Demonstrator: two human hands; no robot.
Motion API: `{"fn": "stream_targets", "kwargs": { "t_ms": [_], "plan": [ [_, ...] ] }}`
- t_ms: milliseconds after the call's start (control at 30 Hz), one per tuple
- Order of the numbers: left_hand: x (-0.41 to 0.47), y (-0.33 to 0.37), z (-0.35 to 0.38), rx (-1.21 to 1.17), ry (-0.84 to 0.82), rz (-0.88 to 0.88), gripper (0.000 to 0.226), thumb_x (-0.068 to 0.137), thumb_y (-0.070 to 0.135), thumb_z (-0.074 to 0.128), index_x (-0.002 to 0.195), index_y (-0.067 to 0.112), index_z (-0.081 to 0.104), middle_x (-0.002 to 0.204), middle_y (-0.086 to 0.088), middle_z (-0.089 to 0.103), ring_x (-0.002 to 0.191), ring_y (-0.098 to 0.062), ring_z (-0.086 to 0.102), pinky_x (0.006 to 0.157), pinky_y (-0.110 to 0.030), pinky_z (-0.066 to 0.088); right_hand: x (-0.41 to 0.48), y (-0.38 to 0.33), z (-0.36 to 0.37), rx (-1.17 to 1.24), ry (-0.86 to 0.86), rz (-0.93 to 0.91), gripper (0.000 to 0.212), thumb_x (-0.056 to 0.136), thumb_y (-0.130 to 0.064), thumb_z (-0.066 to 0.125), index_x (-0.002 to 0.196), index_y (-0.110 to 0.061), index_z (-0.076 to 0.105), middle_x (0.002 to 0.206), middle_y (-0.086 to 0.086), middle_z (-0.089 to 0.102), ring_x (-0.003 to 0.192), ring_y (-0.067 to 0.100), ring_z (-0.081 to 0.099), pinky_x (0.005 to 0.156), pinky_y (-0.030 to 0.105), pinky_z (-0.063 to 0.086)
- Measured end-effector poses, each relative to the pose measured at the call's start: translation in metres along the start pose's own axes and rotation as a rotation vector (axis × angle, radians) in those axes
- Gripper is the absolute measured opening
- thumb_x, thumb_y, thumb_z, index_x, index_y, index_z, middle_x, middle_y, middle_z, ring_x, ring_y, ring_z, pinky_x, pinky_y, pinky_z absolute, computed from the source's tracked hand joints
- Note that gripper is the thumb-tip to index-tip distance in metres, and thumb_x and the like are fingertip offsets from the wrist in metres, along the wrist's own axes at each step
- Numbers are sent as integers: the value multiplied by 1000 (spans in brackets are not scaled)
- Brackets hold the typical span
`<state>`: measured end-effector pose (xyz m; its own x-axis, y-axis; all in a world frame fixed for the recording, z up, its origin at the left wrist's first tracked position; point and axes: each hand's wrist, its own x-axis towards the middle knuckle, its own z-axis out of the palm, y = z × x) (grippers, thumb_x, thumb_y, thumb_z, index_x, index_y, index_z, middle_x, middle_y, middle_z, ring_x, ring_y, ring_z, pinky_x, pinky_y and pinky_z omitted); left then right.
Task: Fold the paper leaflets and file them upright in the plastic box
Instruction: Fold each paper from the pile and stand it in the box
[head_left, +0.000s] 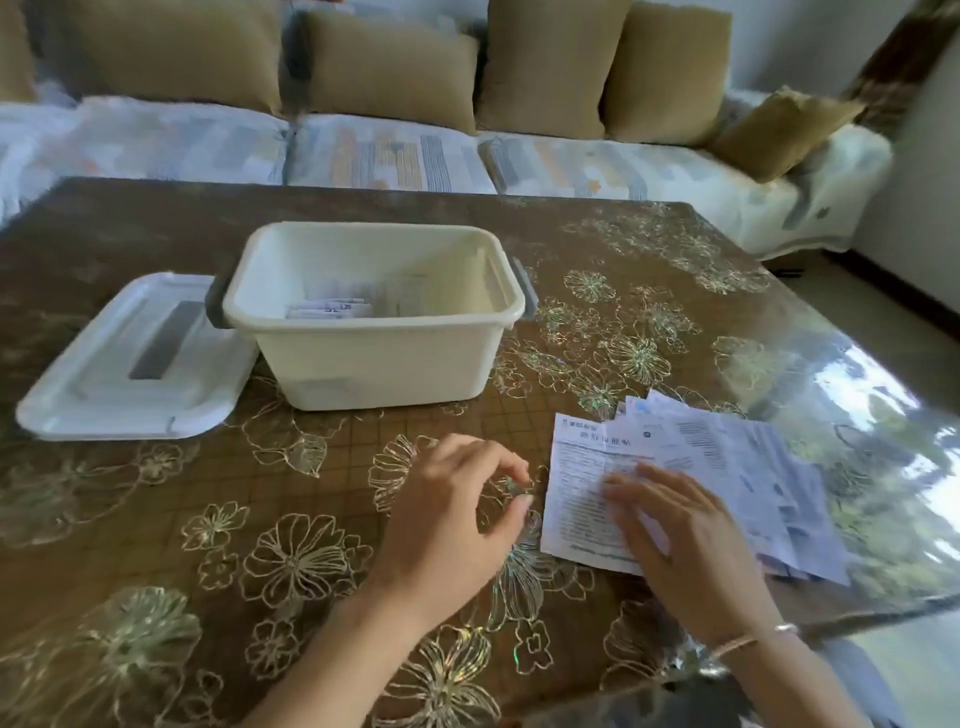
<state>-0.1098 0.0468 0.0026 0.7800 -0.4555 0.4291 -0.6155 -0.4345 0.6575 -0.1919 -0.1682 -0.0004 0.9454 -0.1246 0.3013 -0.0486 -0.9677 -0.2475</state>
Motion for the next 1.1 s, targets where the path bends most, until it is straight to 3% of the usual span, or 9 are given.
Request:
{"fn": "stream_targets", "kwargs": {
  "t_ms": [133, 333, 433, 533, 667, 800, 967, 1100],
  "plan": [
    [-15, -3, 4, 43, -64, -24, 30, 84, 37, 62, 113, 26, 67, 114, 18, 64, 112, 2, 52, 101, -26, 43, -8, -27, 10, 66, -92, -100, 35, 92, -43, 40, 110, -32, 68, 123, -18, 62, 128, 10, 48, 109, 39, 37],
    [-42, -29, -27, 232, -106, -39, 42, 88, 45, 62, 127, 31, 62, 136, 20, 53, 130, 3, 38, 111, -29, 26, -10, -74, 27, 304, -160, -203, 33, 89, -37, 45, 114, -33, 66, 127, -23, 57, 131, 8, 43, 109, 32, 30],
    [-52, -46, -44, 236, -162, -92, 48, 83, 58, 53, 127, 40, 57, 140, 27, 45, 134, 6, 31, 116, -34, 23, 2, -88, 24, 400, -139, -45, 24, 90, -18, 56, 107, -29, 69, 110, -25, 56, 114, 2, 49, 96, 22, 41],
    [-56, -50, -49, 227, -170, -86, 52, 81, 63, 49, 128, 42, 54, 140, 28, 42, 135, 6, 29, 116, -34, 22, 27, -90, 18, 386, -102, 290, 17, 89, -15, 60, 100, -24, 69, 98, -12, 67, 88, 11, 62, 77, 35, 55],
    [-56, -51, -48, 253, -153, -68, 51, 84, 61, 52, 129, 36, 58, 140, 26, 44, 135, 5, 30, 114, -30, 21, 54, -89, 13, 746, -332, 613, 17, 85, -12, 68, 101, -12, 62, 89, 2, 68, 73, 19, 70, 66, 36, 60],
    [-56, -51, -48, 244, -157, -65, 51, 84, 60, 53, 129, 36, 57, 139, 26, 43, 135, 5, 29, 114, -26, 18, 55, -84, 8, 855, -432, 655, 24, 82, -12, 72, 102, -10, 60, 81, 6, 70, 64, 15, 68, 51, 25, 51],
    [-56, -54, -47, 210, -149, -80, 53, 80, 61, 55, 127, 36, 59, 137, 28, 43, 135, 5, 30, 115, -29, 21, 46, -84, 7, 817, -501, 638, 11, 83, -19, 72, 92, -14, 68, 53, -3, 64, 45, 8, 48, 43, 17, 38],
    [-56, -52, -47, 202, -135, -84, 50, 80, 57, 60, 124, 35, 62, 136, 26, 48, 134, 3, 34, 115, -36, 27, 41, -92, 9, 862, -536, 620, 24, 84, -36, 68, 87, -12, 73, 61, 3, 64, 45, 9, 46, 43, 18, 36]
  ]
}}
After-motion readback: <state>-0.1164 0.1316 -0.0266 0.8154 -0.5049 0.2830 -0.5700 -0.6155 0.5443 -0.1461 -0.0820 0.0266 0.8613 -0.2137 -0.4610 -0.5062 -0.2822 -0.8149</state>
